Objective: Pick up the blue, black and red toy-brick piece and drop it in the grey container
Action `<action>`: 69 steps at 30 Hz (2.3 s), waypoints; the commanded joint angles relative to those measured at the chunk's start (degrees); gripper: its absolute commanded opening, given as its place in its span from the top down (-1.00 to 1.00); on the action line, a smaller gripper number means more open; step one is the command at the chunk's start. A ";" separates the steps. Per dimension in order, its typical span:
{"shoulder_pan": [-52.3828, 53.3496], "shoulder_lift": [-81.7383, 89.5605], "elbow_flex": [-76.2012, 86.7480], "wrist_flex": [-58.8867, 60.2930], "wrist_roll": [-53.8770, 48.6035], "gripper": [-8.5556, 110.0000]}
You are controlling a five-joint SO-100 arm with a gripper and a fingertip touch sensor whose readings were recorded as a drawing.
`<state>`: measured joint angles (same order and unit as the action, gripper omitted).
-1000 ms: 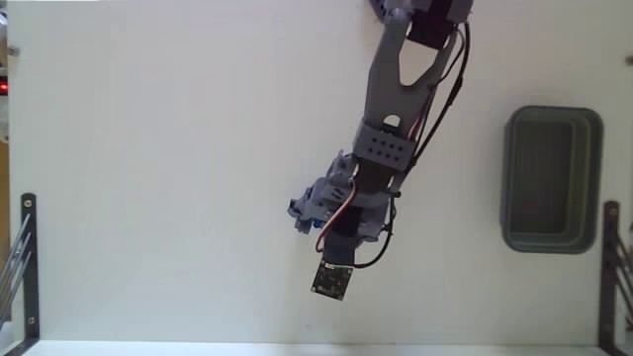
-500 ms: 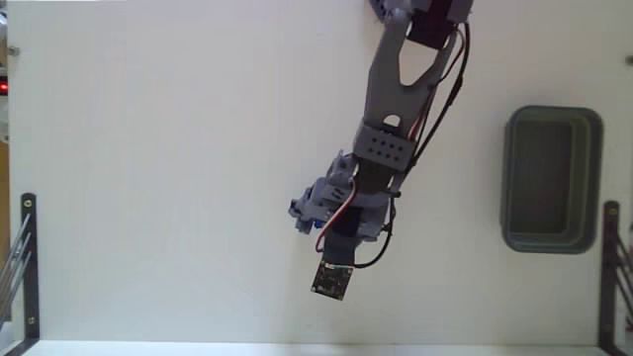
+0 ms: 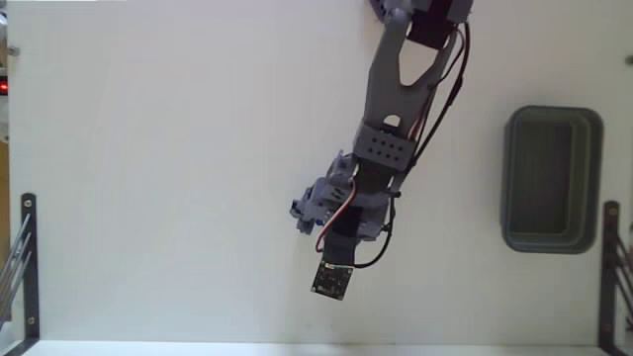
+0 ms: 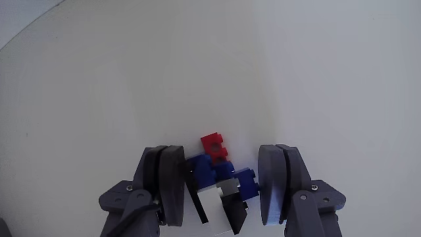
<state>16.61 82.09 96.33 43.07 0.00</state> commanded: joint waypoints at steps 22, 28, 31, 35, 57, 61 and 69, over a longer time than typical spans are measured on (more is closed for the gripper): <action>1.17 1.76 -0.24 -0.90 0.00 -0.16; 1.17 1.76 -0.24 -0.90 0.00 -0.13; 1.17 1.76 -0.24 -0.90 0.00 -0.11; 1.17 1.76 -0.24 -0.90 0.00 -0.09; 1.17 1.76 -0.24 -0.90 0.00 0.01; 1.17 1.76 -0.24 -0.90 0.00 0.03; 1.17 1.76 -0.24 -0.90 0.00 0.07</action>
<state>16.61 82.09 96.33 43.07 -0.09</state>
